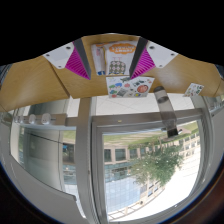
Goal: Fold towel
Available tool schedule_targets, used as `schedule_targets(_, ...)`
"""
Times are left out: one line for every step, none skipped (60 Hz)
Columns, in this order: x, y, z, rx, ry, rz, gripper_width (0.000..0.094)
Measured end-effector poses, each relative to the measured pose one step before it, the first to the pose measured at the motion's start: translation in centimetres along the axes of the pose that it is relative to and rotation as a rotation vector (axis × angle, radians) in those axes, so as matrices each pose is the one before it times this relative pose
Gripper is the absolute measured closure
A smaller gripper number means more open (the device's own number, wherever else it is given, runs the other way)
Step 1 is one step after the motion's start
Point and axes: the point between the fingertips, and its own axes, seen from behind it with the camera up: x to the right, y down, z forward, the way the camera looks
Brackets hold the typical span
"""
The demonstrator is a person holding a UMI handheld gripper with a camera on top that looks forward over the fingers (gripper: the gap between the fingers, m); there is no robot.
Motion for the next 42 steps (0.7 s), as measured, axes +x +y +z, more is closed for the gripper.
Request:
schedule_targets(-1.113, -0.584, -0.865, 0.01366, -0.01503, -0.0032, 0.0159)
schedule_targets(-1.165, -0.555, -0.849, 0.01197, -0.01576, -0.0025, 0.0158)
schedule_targets(-1.185, -0.465, -0.844, 0.0099, -0.01512, -0.001, 0.0155)
schedule_targets(-0.949, -0.112, 0.083, 0.01179, -0.01208, -0.001, 0.0155)
schedule_targets(-1.312, -0.379, -0.795, 0.0078, -0.01629, -0.0009, 0.0154)
schedule_targets(-1.3, -0.362, -0.742, 0.00836, -0.01609, -0.0013, 0.0157)
schedule_targets(-1.342, -0.293, -0.712, 0.00802, -0.01505, -0.0015, 0.0155)
schedule_targets(-1.34, -0.208, -0.66, 0.00651, -0.01347, -0.0011, 0.0155)
schedule_targets(-1.327, -0.17, -0.597, 0.00544, -0.01143, -0.0018, 0.0153)
schedule_targets(-1.221, 0.106, -0.28, 0.01059, -0.00789, -0.0046, 0.0151)
schedule_targets(-1.13, -0.002, -0.309, 0.00707, -0.00654, -0.0034, 0.0146)
schedule_targets(-1.18, -0.034, -0.453, 0.0061, -0.00562, -0.0041, 0.0144)
schedule_targets(-1.192, 0.02, -0.444, 0.00538, -0.0055, -0.0044, 0.0145)
schedule_targets(-1.226, 0.059, -0.445, 0.00467, -0.00591, -0.0039, 0.0146)
schedule_targets(-1.183, 0.079, -0.434, 0.00463, -0.00491, -0.0037, 0.0145)
schedule_targets(-1.16, 0.133, -0.353, 0.00402, -0.00355, -0.0036, 0.0144)
schedule_targets(-1.077, 0.332, -0.217, 0.00335, -0.00151, -0.0037, 0.0145)
schedule_targets(-1.029, 0.285, -0.233, -0.00193, 0.0004, -0.0019, 0.0145)
schedule_targets(-0.988, 0.356, -0.252, -0.00415, 0.00007, -0.0023, 0.0146)
schedule_targets(-0.931, 0.407, -0.247, -0.00591, 0.00098, -0.0031, 0.0145)
schedule_targets(-0.895, 0.397, -0.224, -0.00496, 0.00165, -0.0043, 0.0145)
schedule_targets(-0.886, 0.367, -0.241, -0.00364, 0.00312, -0.0049, 0.0145)
schedule_targets(-0.834, 0.396, -0.207, -0.00367, 0.0034, -0.0055, 0.0146)
schedule_targets(-0.843, 0.399, -0.201, -0.00394, 0.00184, -0.0061, 0.0142)
schedule_targets(-0.872, 0.371, -0.214, -0.00367, -0.00069, -0.0058, 0.0142)
schedule_targets(-1.517, 0.499, -1.159, 0.00144, -0.00478, -0.006, 0.0143)
schedule_targets(-0.084, 0.325, 0.395, -0.00251, -0.00314, -0.0035, 0.0142)
schedule_targets(-0.732, 0.358, -0.16, -0.0031, -0.00341, -0.0033, 0.0141)
schedule_targets(-0.729, 0.369, -0.168, -0.00435, -0.00307, -0.0005, 0.0137)
schedule_targets(-0.717, 0.381, -0.165, -0.00454, -0.00198, 0.0012, 0.0132)
schedule_targets(-1.152, 0.347, -0.422, -0.00229, -0.00184, -0.0005, 0.0132)
schedule_targets(-0.263, 0.34, -0.176, -0.00285, -0.00479, 0.0002, 0.0133)
schedule_targets(-0.618, 0.325, -0.243, -0.00333, -0.00372, 0.0011, 0.0133)
schedule_targets(-0.572, 0.321, -0.184, -0.00324, -0.00384, 0.0014, 0.0133)
schedule_targets(-0.492, 0.279, -0.178, -0.00249, -0.00299, 0.0007, 0.0132)
schedule_targets(-0.454, 0.237, -0.208, -0.00063, -0.00268, -0.001, 0.0132)
schedule_targets(-0.422, 0.154, -0.214, 0.00082, -0.00238, -0.0036, 0.0133)
schedule_targets(-0.58, 0.06, -0.128, 0.0007, -0.00015, -0.004, 0.0132)
schedule_targets(-0.253, 0.165, -0.205, 0.00066, -0.00037, -0.0039, 0.0132)
schedule_targets(-0.265, 0.145, -0.142, -0.00046, 0.00019, -0.0027, 0.0131)
schedule_targets(-0.277, 0.135, -0.155, -0.00128, -0.00037, 0.0004, 0.0132)
schedule_targets(-0.229, 0.118, -0.156, -0.00108, -0.00056, 0.0016, 0.0132)
